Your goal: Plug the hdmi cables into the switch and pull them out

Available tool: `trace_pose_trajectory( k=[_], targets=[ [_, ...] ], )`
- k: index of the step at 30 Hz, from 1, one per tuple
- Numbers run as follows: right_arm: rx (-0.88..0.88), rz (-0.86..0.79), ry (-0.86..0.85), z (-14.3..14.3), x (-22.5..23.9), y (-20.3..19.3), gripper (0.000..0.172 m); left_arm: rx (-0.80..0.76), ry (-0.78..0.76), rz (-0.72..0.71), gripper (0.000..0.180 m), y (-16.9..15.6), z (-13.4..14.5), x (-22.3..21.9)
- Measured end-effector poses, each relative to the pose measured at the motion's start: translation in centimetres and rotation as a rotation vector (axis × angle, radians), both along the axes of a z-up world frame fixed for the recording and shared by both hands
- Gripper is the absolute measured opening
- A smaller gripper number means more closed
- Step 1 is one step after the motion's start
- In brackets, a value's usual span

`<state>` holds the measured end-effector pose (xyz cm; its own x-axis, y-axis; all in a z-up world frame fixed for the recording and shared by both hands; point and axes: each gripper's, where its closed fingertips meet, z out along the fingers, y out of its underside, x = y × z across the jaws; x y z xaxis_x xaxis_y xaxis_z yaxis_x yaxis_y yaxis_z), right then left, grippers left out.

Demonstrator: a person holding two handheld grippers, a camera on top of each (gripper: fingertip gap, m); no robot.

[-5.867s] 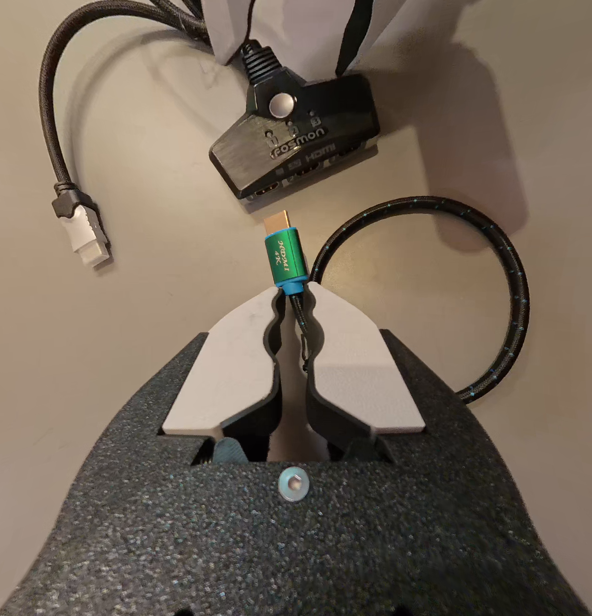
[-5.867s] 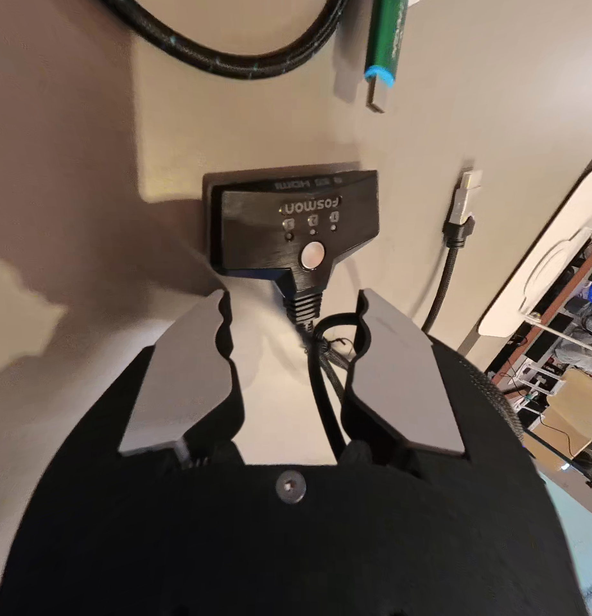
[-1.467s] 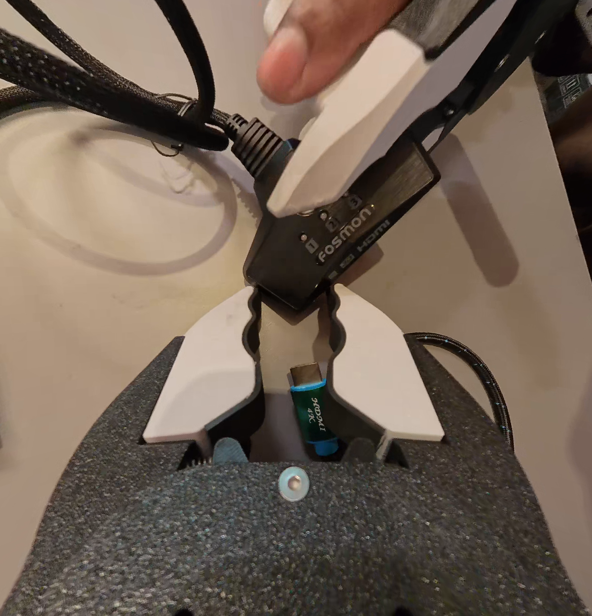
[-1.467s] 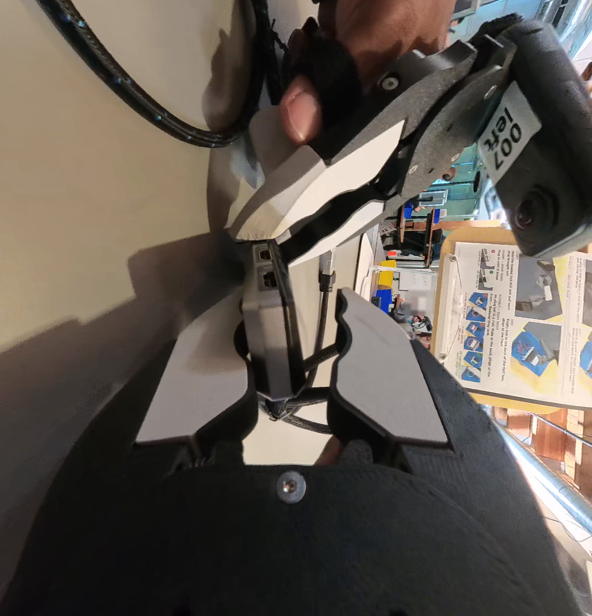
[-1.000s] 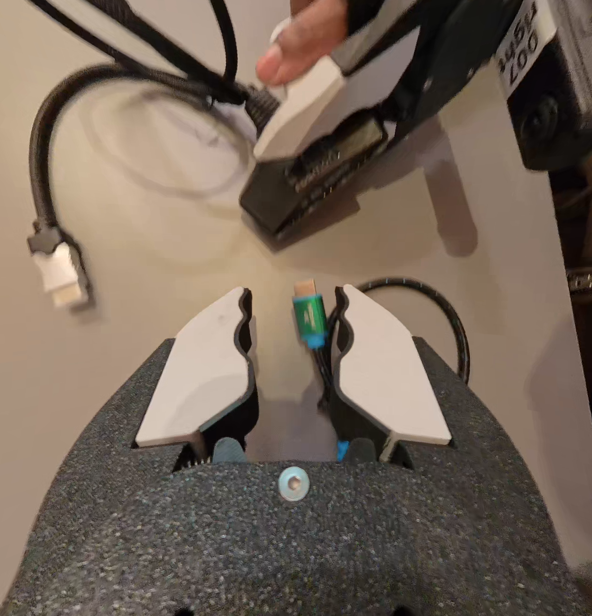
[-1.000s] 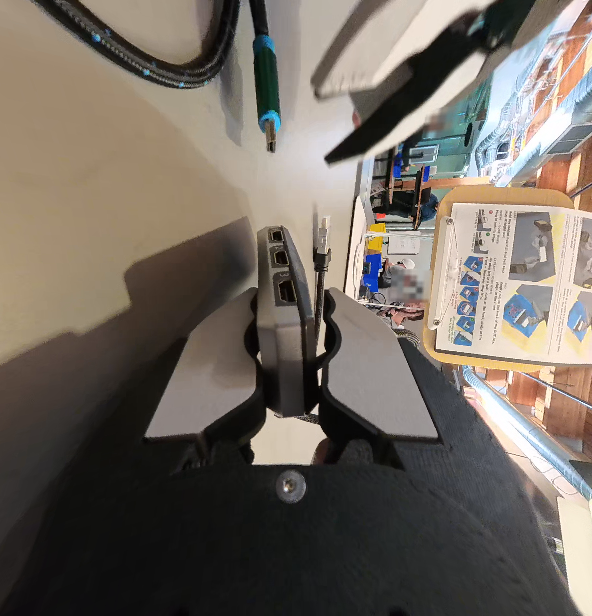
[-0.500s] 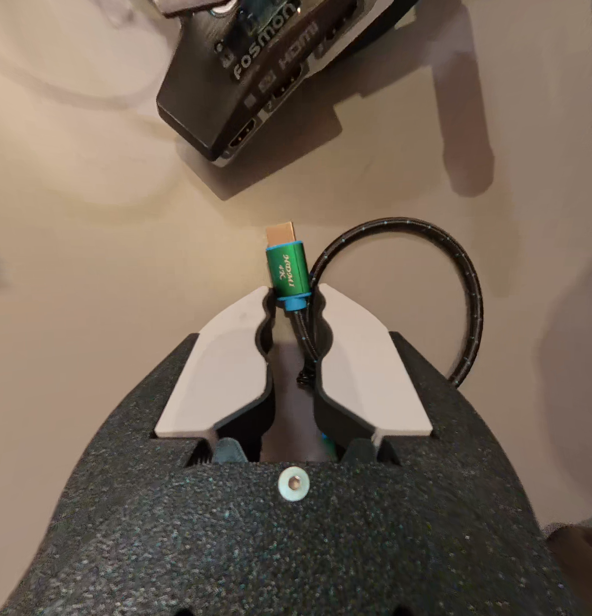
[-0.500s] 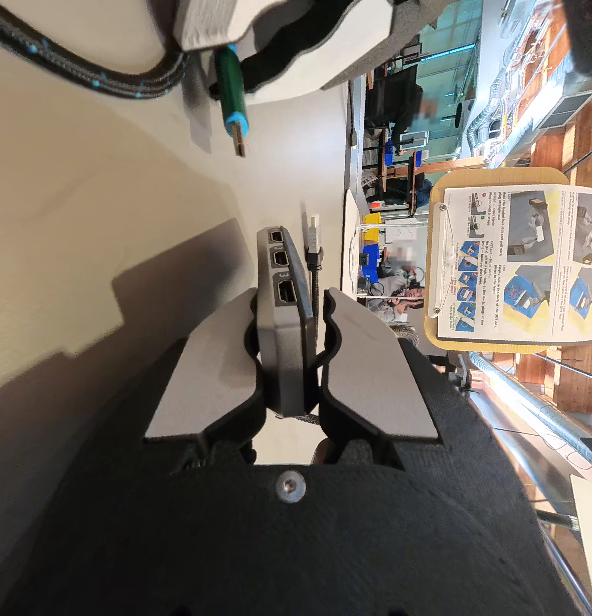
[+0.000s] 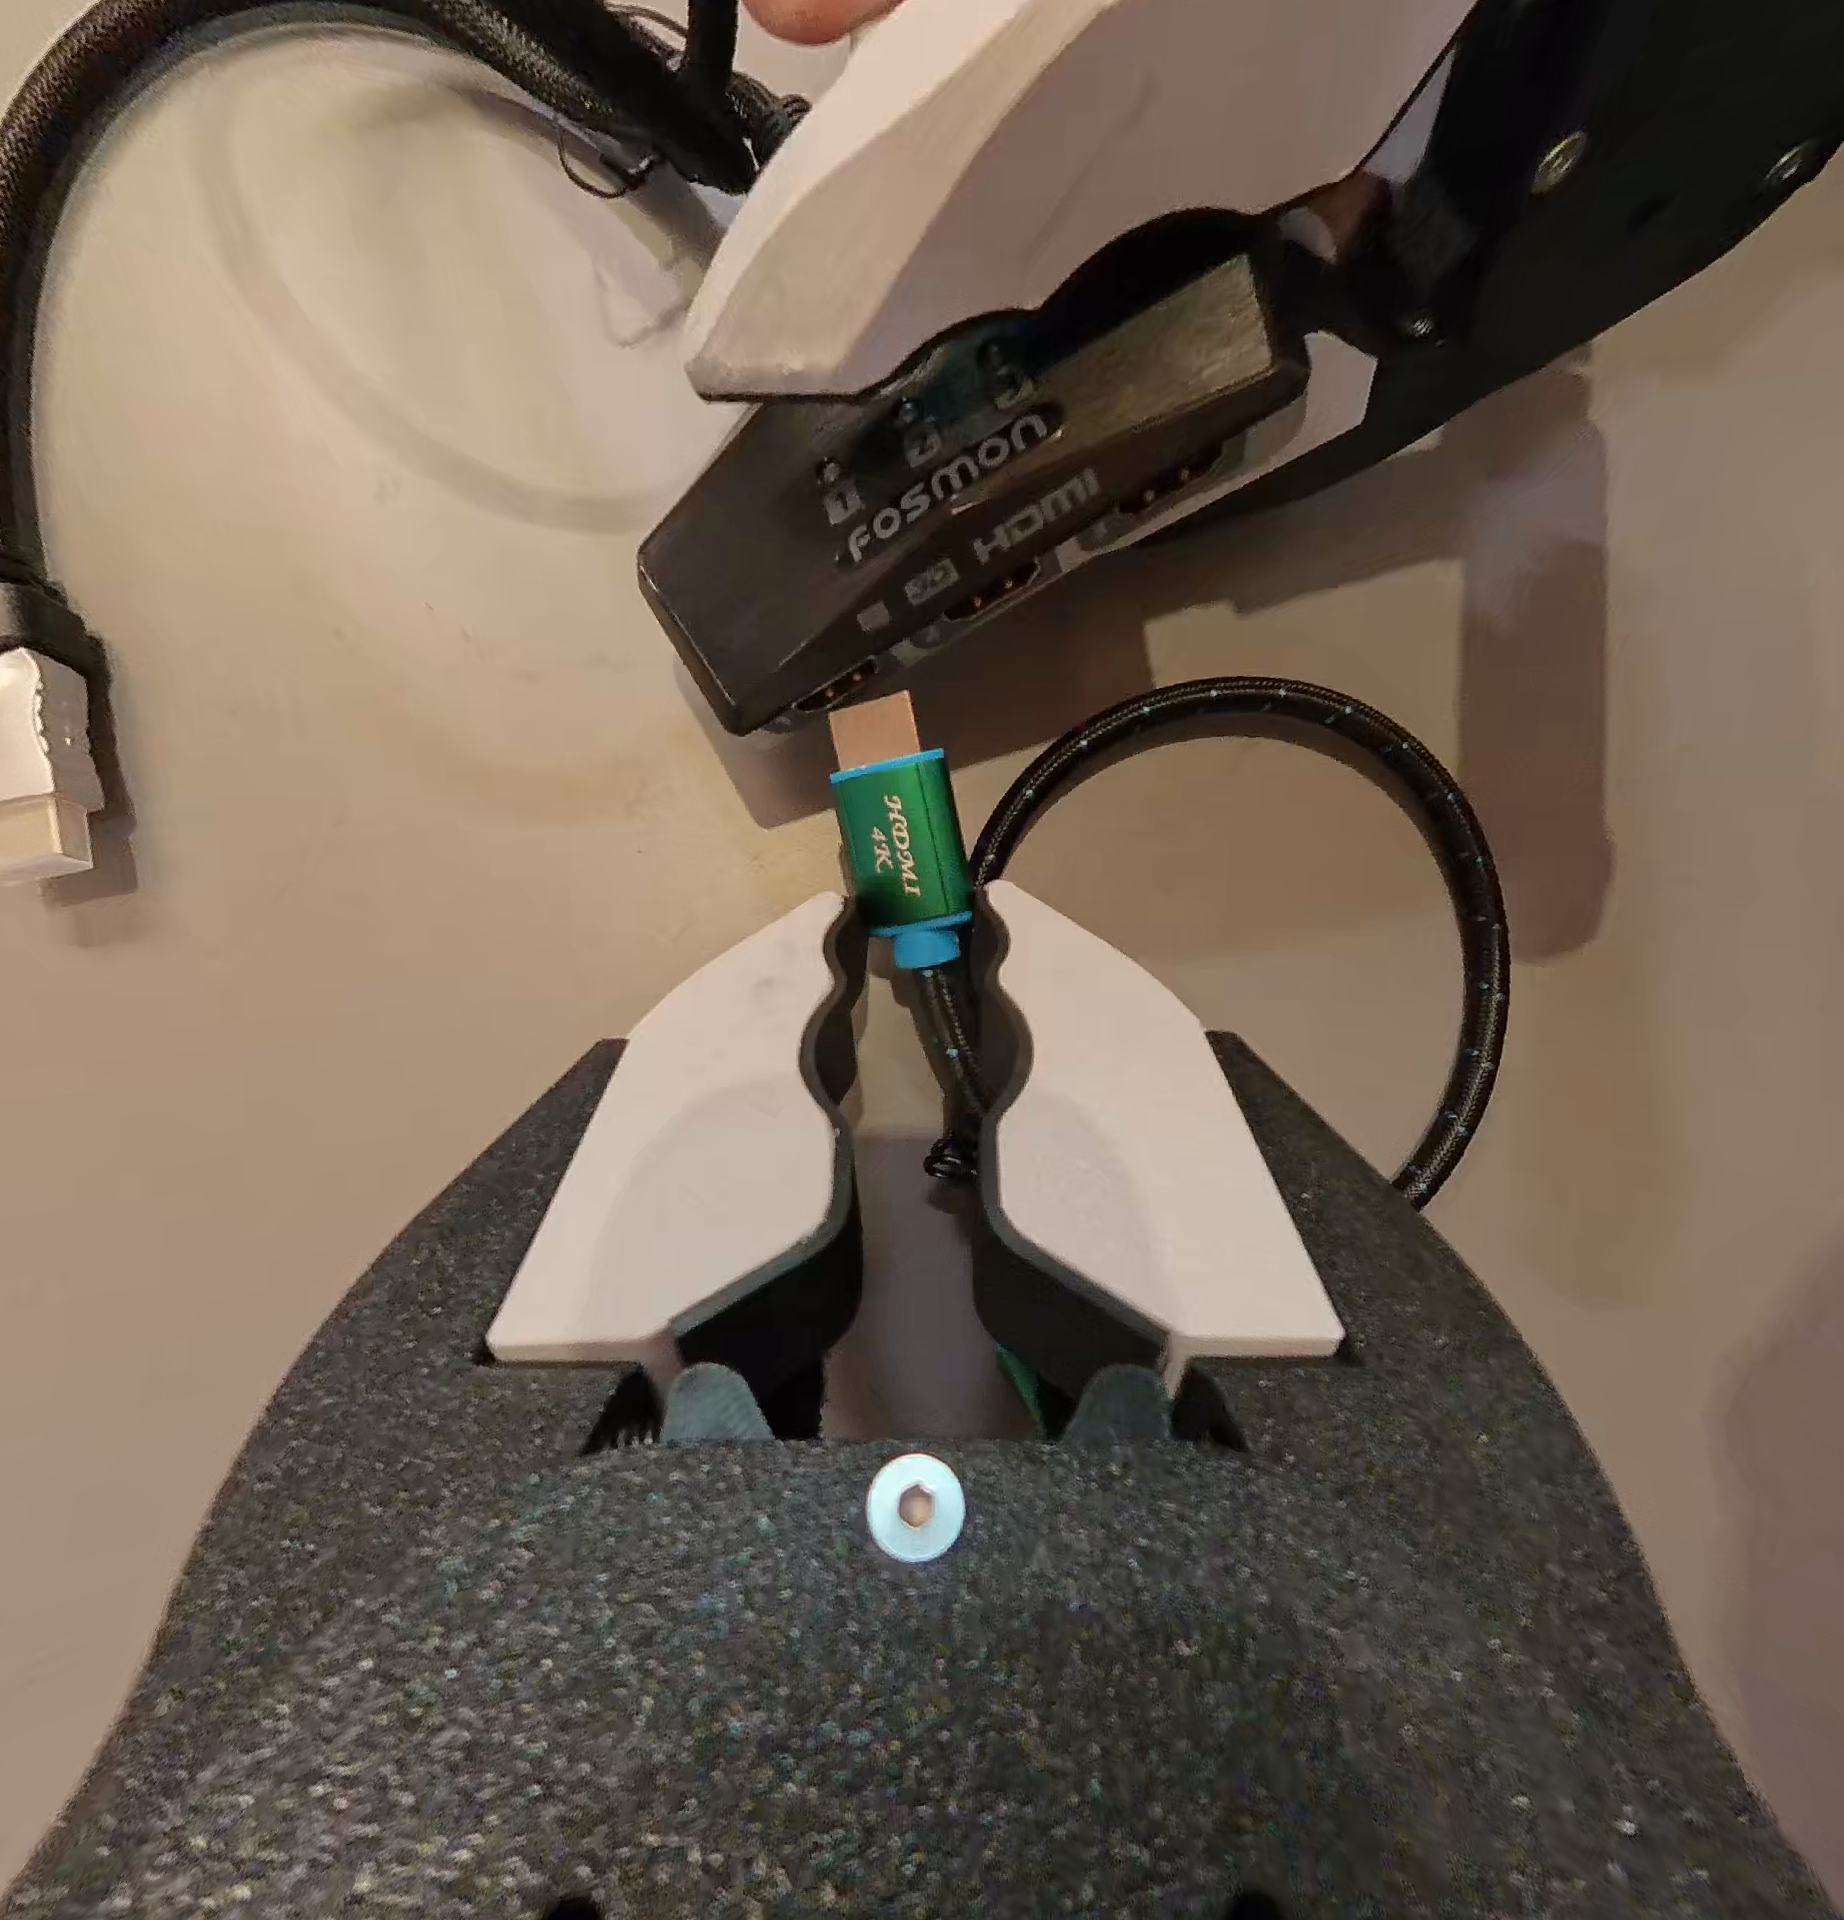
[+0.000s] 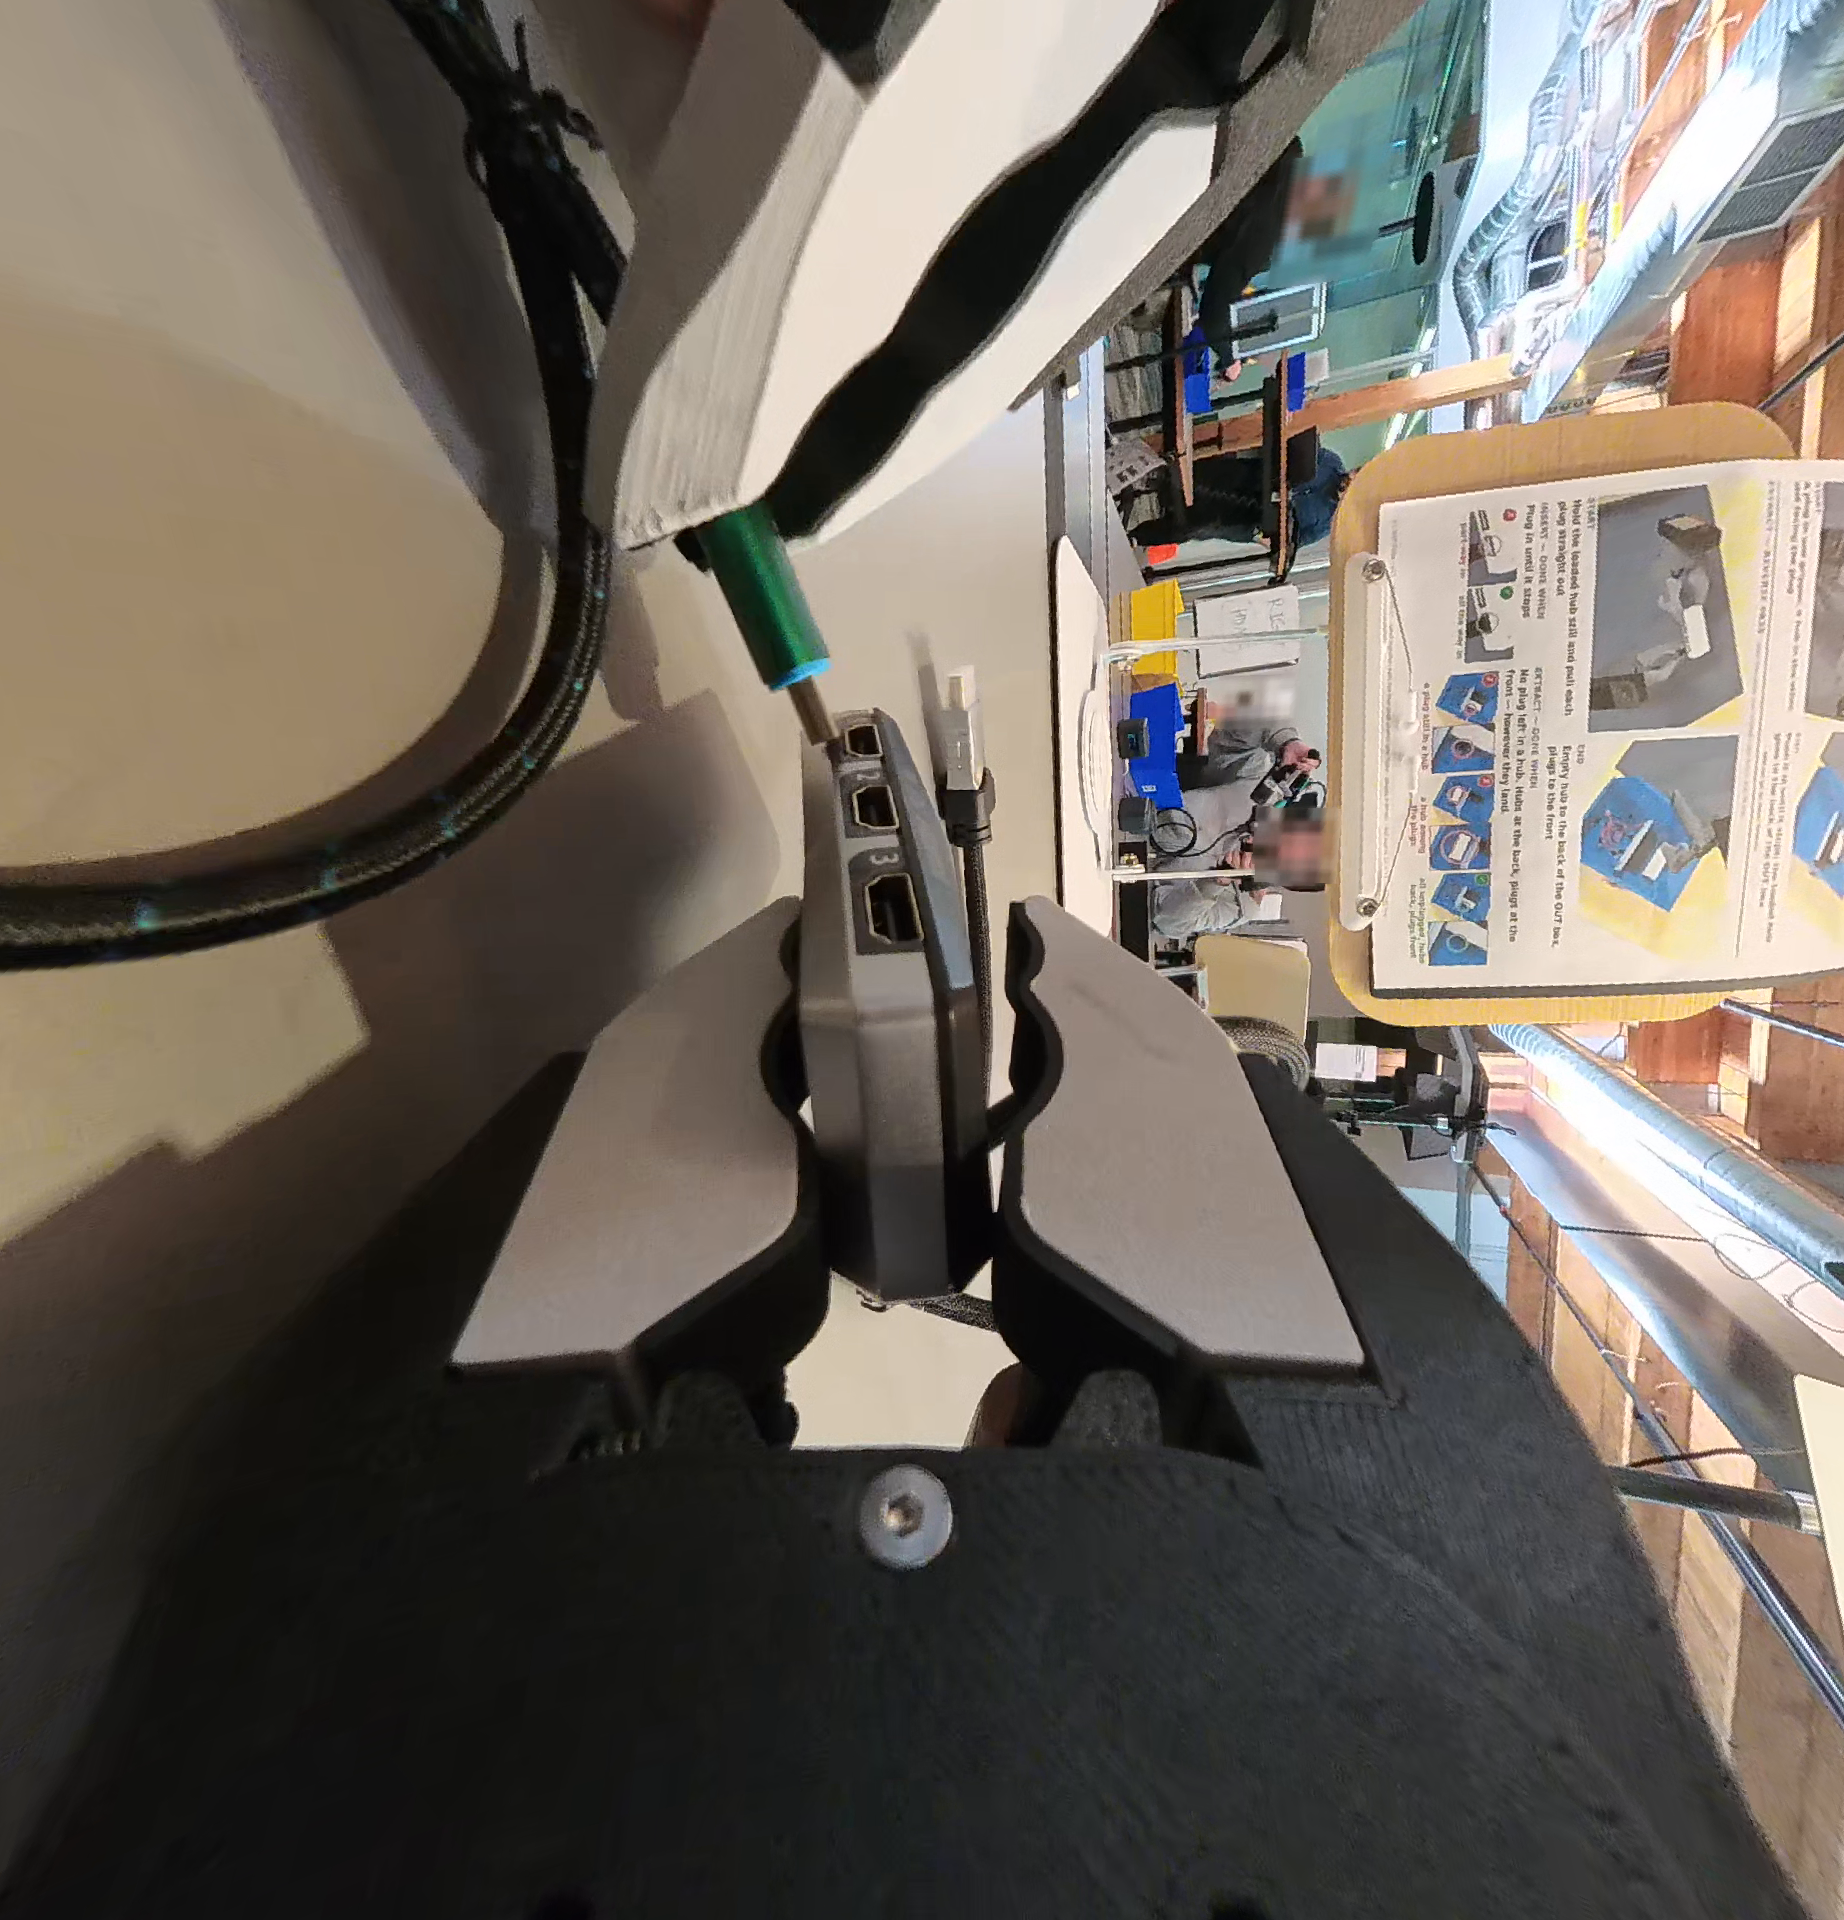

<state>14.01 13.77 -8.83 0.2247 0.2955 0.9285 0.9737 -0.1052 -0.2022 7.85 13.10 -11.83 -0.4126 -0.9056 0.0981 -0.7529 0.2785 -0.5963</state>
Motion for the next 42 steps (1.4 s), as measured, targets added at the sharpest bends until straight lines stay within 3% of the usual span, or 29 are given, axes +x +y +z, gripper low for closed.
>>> trace_pose_trajectory(
  k=[13, 19, 31, 42],
  targets=[
    [0.008, 0.011, -0.098, 0.0, -1.0, -0.3, 0.034, 0.113, 0.039, 0.056, 0.019, 0.5, -0.1, 0.0],
    [-0.001, 0.138, -0.132, -0.2, -3.8, -1.2, 0.033, 0.147, 0.054, 0.039, 0.019, -0.2, -0.5, 0.3],
    [-0.031, 0.205, -0.059, -0.3, -3.8, -2.0, 0.033, 0.113, 0.034, -0.022, 0.019, -0.8, -0.5, 0.1],
    [-0.03, 0.049, -0.033, -0.1, -1.5, -1.2, 0.045, 0.081, 0.029, -0.032, 0.019, -1.1, -0.6, 0.2]
  ],
)
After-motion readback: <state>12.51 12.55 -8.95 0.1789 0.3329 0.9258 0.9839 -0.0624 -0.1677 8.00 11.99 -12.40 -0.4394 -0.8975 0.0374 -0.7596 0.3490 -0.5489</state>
